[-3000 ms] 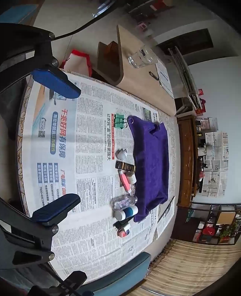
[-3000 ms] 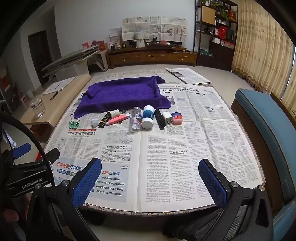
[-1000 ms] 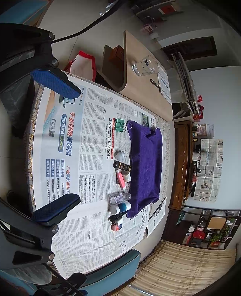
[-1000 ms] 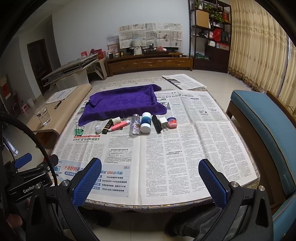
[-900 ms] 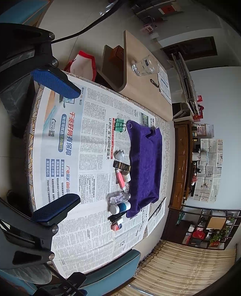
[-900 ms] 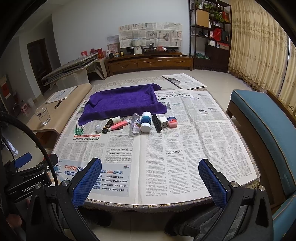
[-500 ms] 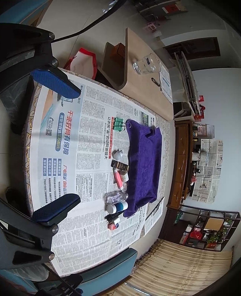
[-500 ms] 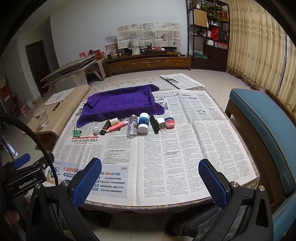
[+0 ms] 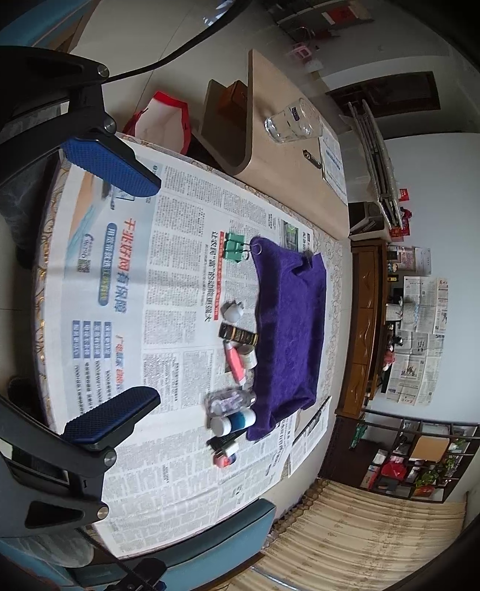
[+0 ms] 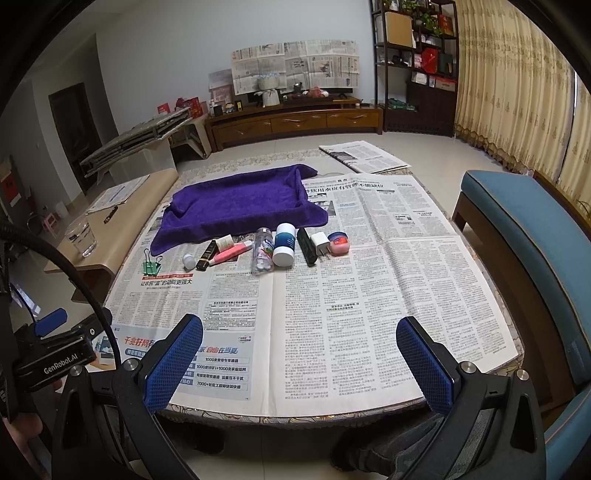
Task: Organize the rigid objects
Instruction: 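Lower the left tool onto the green binder clip and close it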
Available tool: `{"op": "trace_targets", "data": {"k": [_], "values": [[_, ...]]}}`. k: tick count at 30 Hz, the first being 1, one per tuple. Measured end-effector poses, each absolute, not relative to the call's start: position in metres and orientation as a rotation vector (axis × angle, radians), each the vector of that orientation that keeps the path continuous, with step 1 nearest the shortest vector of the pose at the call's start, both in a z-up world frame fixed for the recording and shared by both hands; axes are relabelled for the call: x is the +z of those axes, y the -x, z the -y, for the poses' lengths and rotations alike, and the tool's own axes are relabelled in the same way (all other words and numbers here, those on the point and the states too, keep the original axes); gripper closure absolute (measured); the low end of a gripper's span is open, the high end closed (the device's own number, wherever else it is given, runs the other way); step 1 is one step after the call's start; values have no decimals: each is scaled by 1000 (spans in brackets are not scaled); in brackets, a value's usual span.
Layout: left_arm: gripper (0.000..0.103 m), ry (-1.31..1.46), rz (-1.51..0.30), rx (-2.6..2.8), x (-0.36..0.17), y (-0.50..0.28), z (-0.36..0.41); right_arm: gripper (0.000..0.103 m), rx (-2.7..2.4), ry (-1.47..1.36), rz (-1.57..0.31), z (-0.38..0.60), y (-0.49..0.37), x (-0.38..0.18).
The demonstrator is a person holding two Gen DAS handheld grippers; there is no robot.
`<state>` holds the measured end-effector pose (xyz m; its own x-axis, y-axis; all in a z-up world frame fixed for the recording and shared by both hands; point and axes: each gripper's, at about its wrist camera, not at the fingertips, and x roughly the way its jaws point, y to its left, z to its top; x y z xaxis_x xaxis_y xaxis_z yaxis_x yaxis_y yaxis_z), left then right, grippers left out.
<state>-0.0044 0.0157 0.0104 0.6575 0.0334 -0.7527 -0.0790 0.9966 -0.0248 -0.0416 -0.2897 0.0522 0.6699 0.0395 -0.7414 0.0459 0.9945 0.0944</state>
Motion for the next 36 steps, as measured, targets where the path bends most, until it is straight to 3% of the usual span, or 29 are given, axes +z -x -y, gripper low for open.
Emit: {"op": "trace_targets", "data": {"k": [12,24,26,27,33,35,36], "values": [[0,144,-924,97,-53,-95,-54,0,31,-90,-879,311,-33,7],[2,-21,-1016,104,-123,-177,-79,0,58,-65,-946,332,-116,-49],[8,-1,-1010,68,-125,-179,-85,0,73,-88,-955,337,-125,-57],[19,16,-1009,47,-126,-181,-88,0,82,-104,-964,339,-129,-62],[39,-11,-951,-20,-127,-187,-95,1,90,-161,-1025,350,-153,-88],[49,-22,-941,-48,-126,-187,-95,1,84,-157,-1026,353,-158,-92],[61,-33,-935,-68,-125,-186,-93,1,75,-151,-1024,355,-159,-93]]}}
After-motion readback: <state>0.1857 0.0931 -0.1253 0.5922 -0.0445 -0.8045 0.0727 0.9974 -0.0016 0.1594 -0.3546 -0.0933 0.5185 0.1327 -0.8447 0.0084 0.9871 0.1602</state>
